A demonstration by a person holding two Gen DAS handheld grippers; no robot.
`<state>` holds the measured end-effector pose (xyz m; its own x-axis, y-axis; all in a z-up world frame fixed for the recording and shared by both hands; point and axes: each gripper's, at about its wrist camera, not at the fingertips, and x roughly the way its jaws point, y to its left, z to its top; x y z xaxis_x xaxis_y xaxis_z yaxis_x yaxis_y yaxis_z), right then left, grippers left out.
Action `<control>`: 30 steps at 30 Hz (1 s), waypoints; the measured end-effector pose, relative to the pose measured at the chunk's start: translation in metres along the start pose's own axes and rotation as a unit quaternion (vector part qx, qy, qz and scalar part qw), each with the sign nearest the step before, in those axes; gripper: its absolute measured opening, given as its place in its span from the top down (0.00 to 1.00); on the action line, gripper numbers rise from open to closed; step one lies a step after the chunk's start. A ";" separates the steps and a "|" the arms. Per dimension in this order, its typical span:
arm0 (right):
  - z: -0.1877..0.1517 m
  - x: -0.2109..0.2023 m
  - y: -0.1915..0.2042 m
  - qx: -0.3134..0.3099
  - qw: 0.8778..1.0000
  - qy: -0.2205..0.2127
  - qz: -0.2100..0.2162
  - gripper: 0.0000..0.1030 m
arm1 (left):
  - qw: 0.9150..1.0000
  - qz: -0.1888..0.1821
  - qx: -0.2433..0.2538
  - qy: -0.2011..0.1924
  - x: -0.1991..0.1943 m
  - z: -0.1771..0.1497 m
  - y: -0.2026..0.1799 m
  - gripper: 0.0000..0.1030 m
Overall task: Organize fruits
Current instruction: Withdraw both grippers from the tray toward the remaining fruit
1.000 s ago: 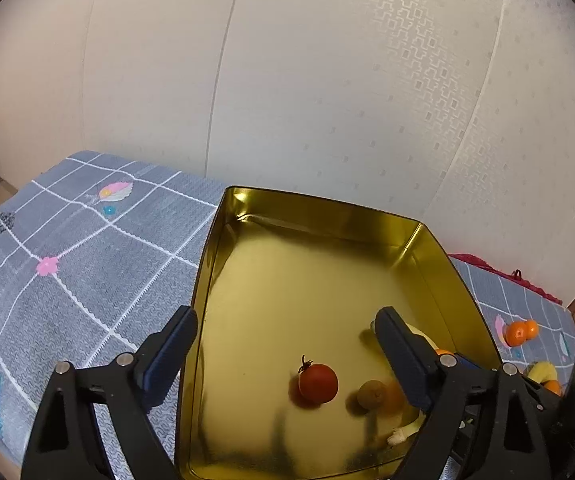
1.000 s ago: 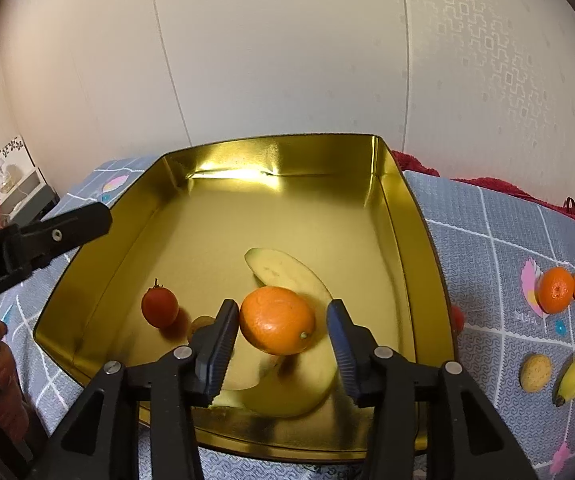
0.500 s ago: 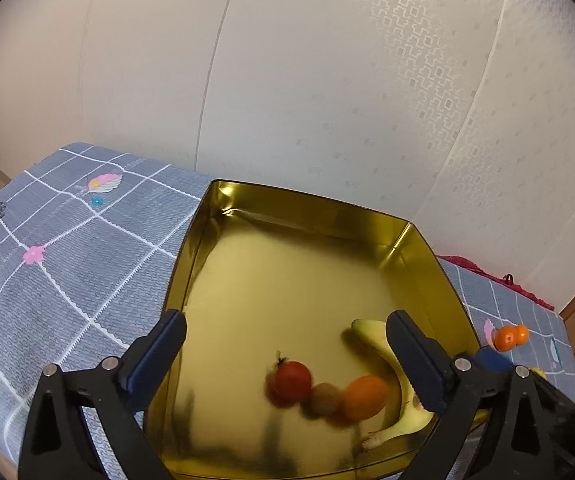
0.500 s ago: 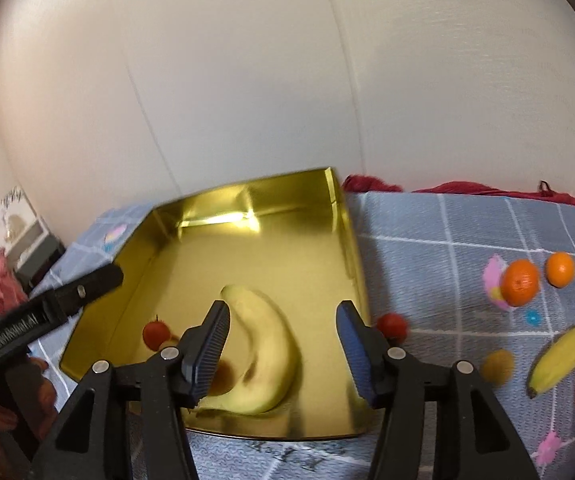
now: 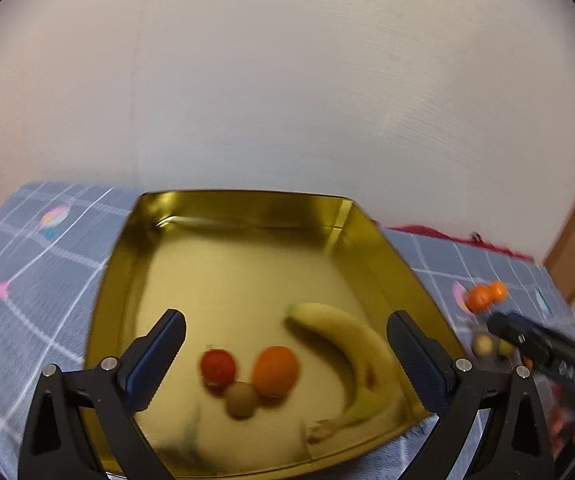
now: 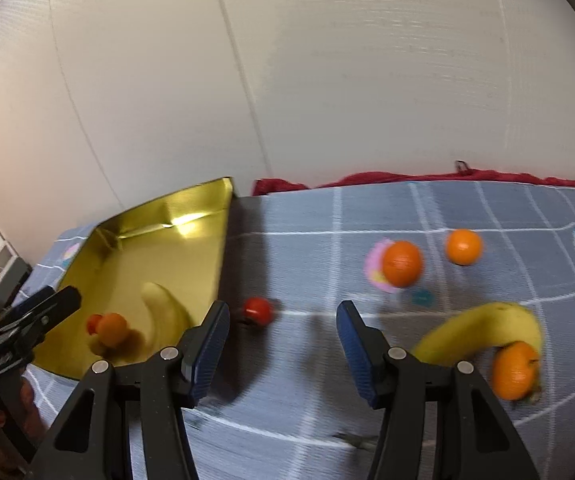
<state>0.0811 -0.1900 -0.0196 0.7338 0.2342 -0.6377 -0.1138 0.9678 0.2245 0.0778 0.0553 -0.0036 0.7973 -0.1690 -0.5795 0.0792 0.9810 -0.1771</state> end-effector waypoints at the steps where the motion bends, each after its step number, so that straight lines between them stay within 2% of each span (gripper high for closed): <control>1: -0.001 -0.004 -0.008 0.002 1.000 -0.001 -0.009 0.45 | 1.000 -0.010 0.020 -0.004 -0.002 -0.002 -0.009 0.02; 6: -0.004 -0.020 -0.049 0.026 0.999 -0.008 -0.046 0.45 | 0.996 -0.045 0.071 -0.008 -0.005 -0.012 -0.039 0.02; 12: -0.005 -0.039 -0.099 0.067 0.993 -0.016 -0.092 0.45 | 0.995 -0.086 0.059 -0.001 -0.006 -0.030 -0.055 0.01; 18: -0.015 -0.052 -0.148 0.118 0.983 -0.010 -0.140 0.45 | 0.990 -0.117 0.084 -0.012 -0.020 -0.051 -0.081 0.00; 20: -0.020 -0.053 -0.165 0.134 0.975 0.001 -0.177 0.45 | 0.988 -0.123 0.095 -0.013 -0.022 -0.058 -0.090 0.00; 22: -0.026 -0.050 -0.180 0.154 0.968 0.022 -0.195 0.45 | 0.986 -0.126 0.108 -0.012 -0.023 -0.062 -0.096 0.00; 26: -0.037 -0.040 -0.195 0.180 0.967 0.057 -0.173 0.45 | 0.984 -0.133 0.118 -0.005 -0.024 -0.070 -0.105 0.00; 30: -0.039 -0.038 -0.181 0.137 0.975 0.065 -0.163 0.45 | 0.984 -0.137 0.117 0.001 -0.023 -0.073 -0.110 0.00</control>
<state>0.0477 -0.3705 -0.0646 0.6082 -0.0548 -0.7919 0.3080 0.9358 0.1718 0.0065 -0.0558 -0.0290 0.7256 -0.4298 -0.5374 0.4270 0.8936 -0.1381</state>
